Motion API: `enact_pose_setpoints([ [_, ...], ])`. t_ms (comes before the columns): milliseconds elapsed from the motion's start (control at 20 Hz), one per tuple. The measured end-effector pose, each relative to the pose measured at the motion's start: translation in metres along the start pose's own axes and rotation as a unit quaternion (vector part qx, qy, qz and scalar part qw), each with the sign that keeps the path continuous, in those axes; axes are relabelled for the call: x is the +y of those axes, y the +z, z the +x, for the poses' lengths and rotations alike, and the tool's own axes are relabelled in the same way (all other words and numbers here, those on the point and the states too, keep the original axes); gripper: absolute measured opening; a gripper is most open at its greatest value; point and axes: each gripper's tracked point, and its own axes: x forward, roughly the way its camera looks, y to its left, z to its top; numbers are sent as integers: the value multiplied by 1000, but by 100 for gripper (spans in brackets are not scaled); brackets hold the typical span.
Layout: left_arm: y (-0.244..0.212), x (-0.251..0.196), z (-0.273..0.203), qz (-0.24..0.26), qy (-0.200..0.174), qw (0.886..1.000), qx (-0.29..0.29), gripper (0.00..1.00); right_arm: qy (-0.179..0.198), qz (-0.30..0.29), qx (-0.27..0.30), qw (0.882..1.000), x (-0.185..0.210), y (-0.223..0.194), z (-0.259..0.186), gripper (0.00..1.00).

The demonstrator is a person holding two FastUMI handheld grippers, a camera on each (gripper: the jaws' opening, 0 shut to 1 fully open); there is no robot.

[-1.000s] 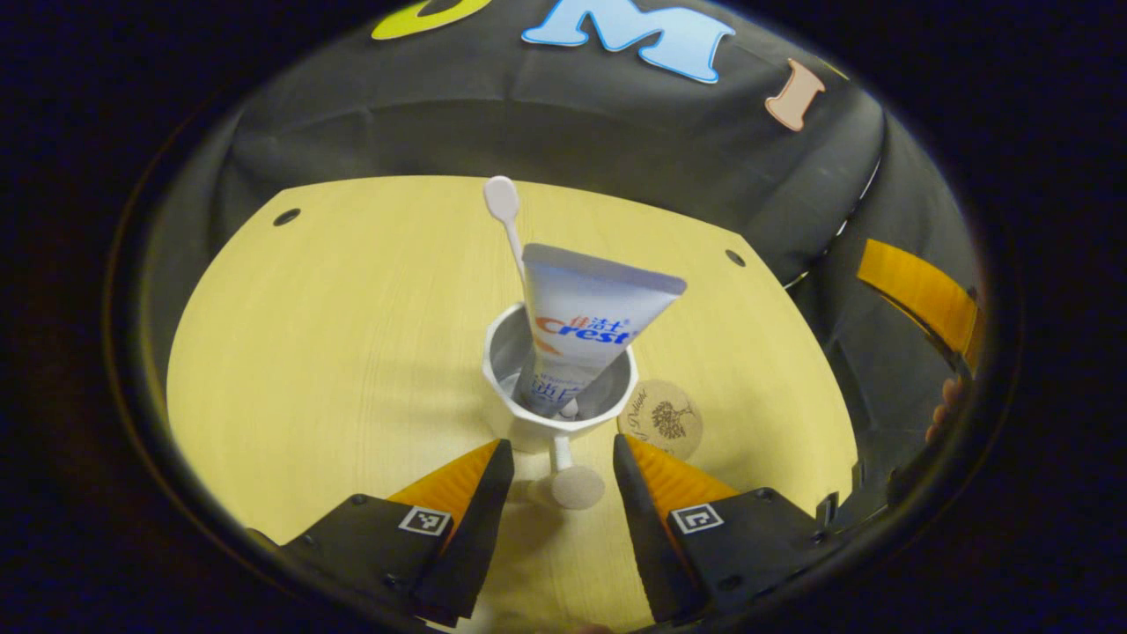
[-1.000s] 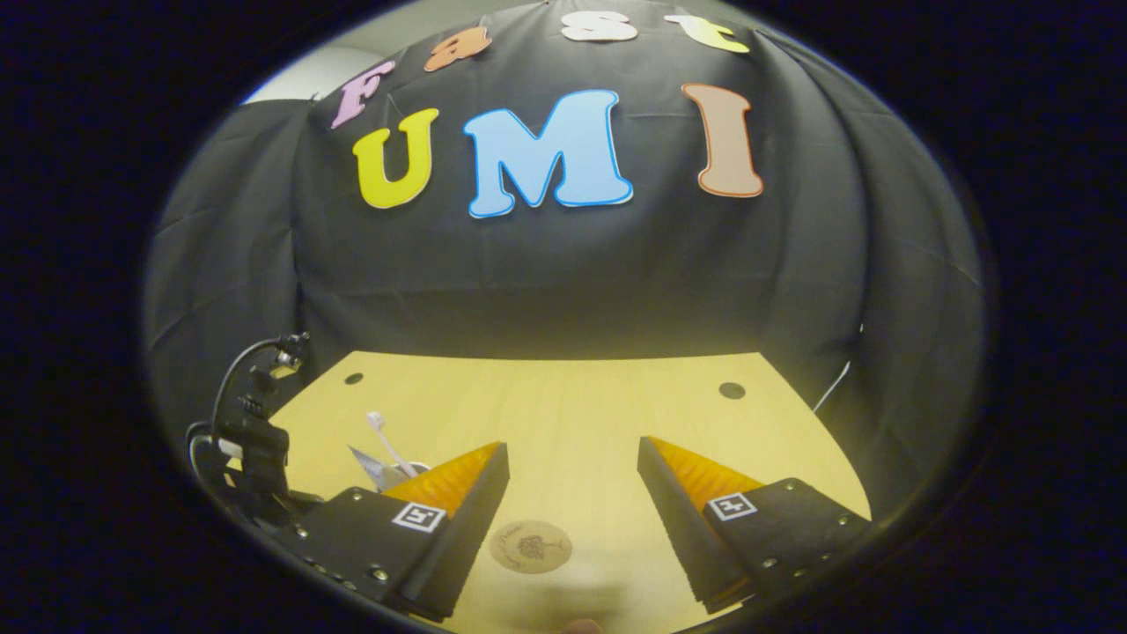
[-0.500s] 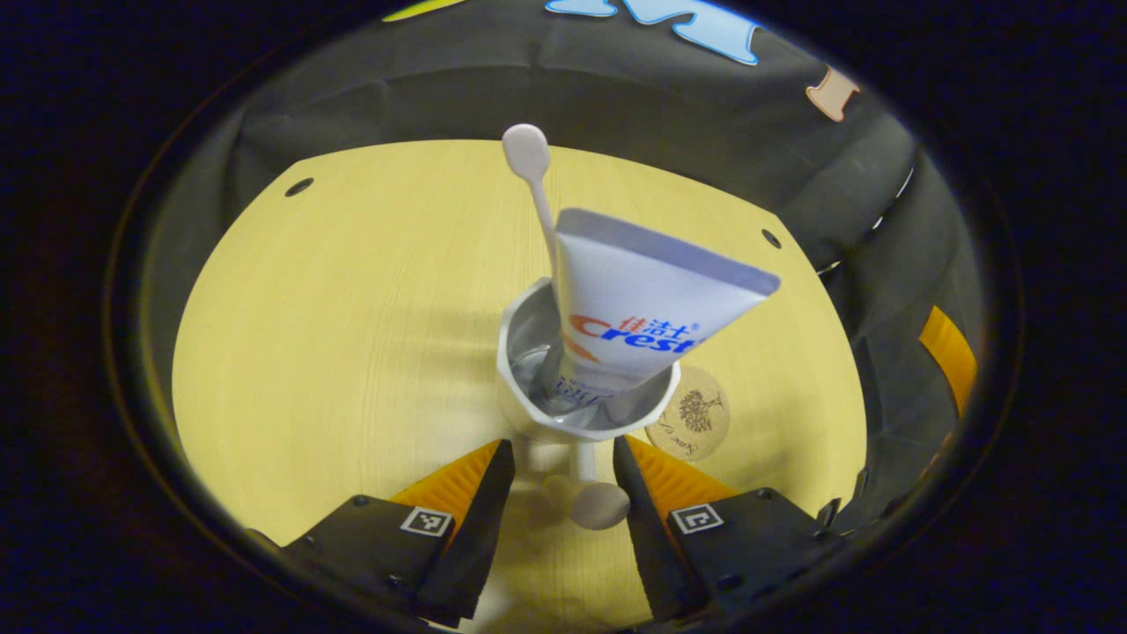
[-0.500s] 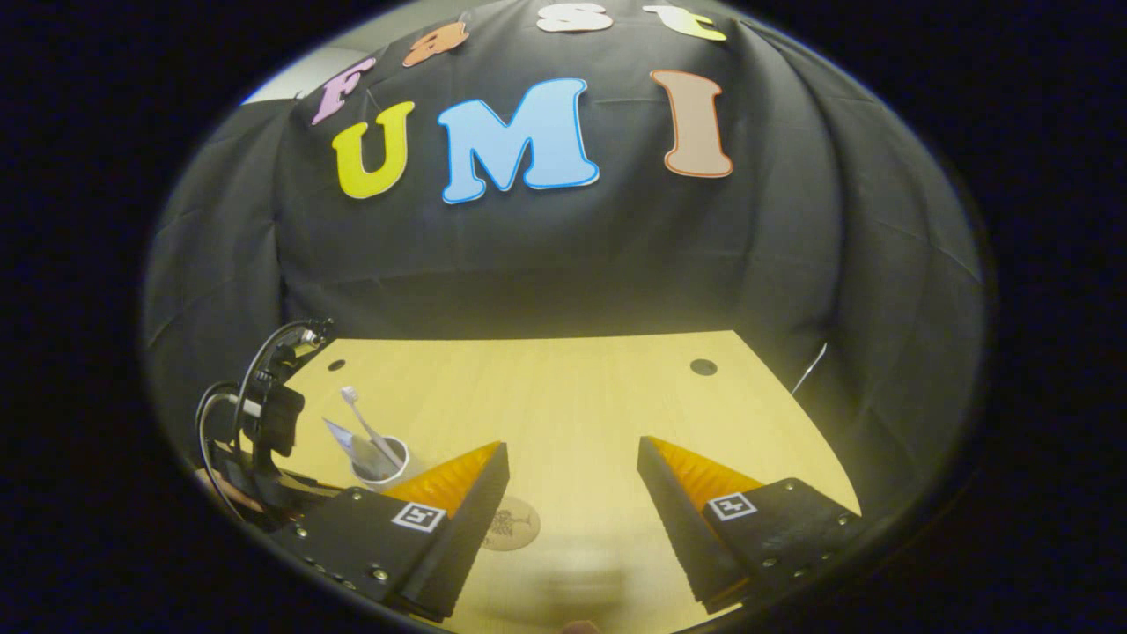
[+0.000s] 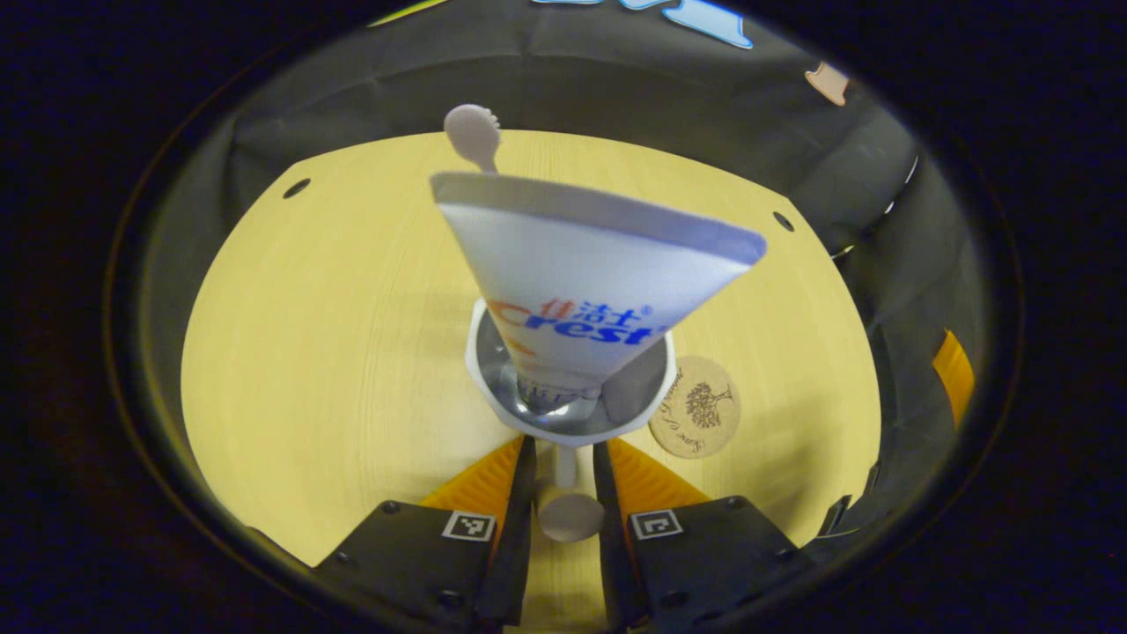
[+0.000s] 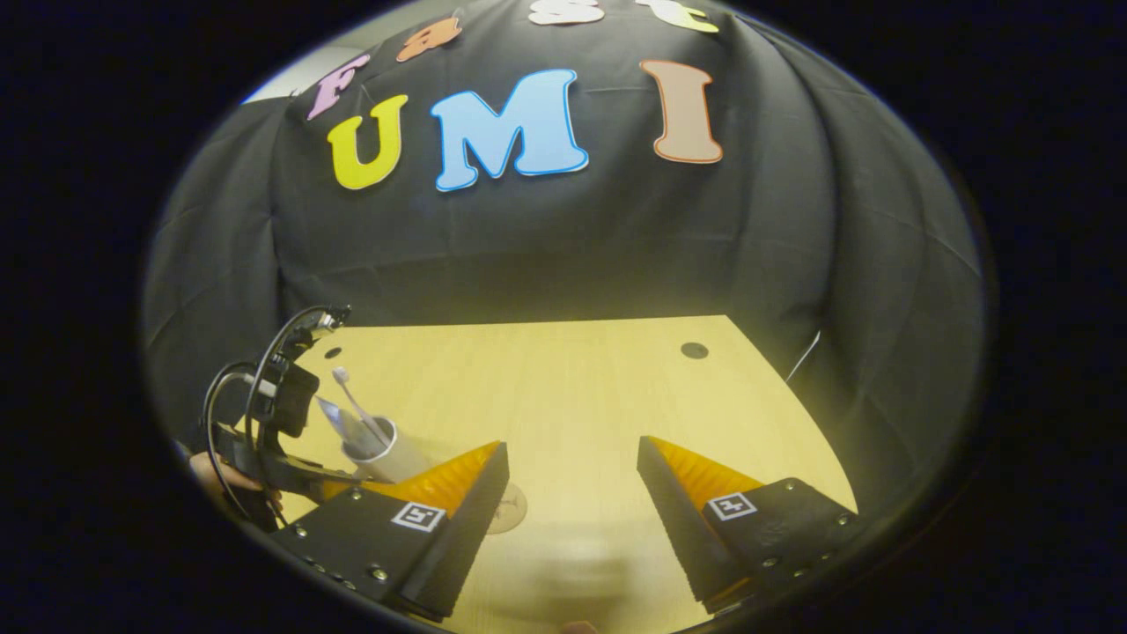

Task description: Put the toothbrush and toothpaste on the desktop into the cup, then pick up the cup and place it on the coaster on the desktop.

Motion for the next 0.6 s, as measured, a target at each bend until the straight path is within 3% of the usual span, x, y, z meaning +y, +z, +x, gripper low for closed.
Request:
enact_pose_setpoints([
  [250, -2, 0, 3, 34, 26, 999, -4, 29, -2, 4, 4, 1000, -8, -5, -4, 93],
  [600, 0, -20, -4, 60, 23, 998, -28, 30, -8, 11, 2, 1000, -18, -4, -8, 93],
])
